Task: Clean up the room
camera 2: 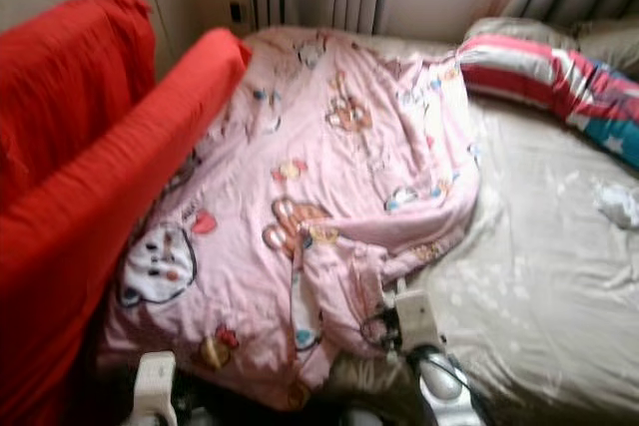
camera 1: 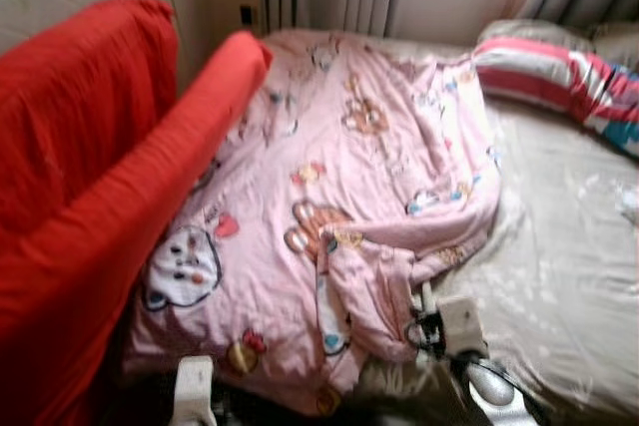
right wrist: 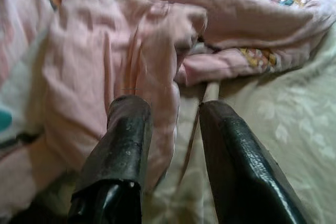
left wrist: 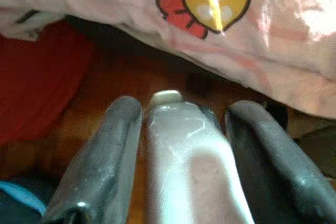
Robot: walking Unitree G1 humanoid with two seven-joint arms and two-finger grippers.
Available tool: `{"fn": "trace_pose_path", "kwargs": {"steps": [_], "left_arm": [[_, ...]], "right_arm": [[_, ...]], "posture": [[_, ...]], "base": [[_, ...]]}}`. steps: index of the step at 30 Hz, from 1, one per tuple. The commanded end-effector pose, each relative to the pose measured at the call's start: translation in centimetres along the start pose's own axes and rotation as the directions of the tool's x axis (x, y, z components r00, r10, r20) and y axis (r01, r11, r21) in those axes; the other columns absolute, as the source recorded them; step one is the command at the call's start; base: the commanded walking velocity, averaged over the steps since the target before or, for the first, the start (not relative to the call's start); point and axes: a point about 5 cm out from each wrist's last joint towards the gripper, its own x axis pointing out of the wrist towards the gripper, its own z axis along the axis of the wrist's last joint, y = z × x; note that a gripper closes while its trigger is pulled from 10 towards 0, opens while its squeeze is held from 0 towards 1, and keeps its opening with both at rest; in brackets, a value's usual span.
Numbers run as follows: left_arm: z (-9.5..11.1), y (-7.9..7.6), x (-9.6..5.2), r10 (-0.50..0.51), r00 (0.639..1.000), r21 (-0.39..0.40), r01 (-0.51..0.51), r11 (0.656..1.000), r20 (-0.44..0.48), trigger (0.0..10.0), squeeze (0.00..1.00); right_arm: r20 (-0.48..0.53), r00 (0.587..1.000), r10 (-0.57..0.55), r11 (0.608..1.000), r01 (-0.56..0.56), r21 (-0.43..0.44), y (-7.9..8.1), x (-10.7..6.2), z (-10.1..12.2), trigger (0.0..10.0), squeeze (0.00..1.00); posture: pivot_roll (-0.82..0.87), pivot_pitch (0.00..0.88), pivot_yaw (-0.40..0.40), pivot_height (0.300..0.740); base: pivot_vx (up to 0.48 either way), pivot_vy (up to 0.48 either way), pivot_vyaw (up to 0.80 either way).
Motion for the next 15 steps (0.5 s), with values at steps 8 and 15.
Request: {"fn": "trace_pose_path", "kwargs": {"steps": [8, 15], "left_arm": [[-1.8, 0.0, -0.5, -0.023, 0.998, 0.030, 0.024, 0.999, -0.054, 10.0, 0.00], [-1.6, 0.8, -0.4, -0.018, 0.998, 0.048, 0.021, 0.999, -0.058, 10.0, 0.00]], "right_arm": [[0.017, 1.000, 0.010, 0.999, -0.011, 0.049, 1.1, 0.4, 0.5, 10.0, 0.00], [0.006, 1.000, -0.009, 0.998, 0.009, 0.061, 1.0, 0.1, 0.0, 10.0, 0.00]], "posture": [[0.00, 0.126, -0.093, 0.648], [-0.01, 0.110, -0.044, 0.648]], "base": [[0.000, 0.000, 0.00], [0.000, 0.000, 0.00]]}}
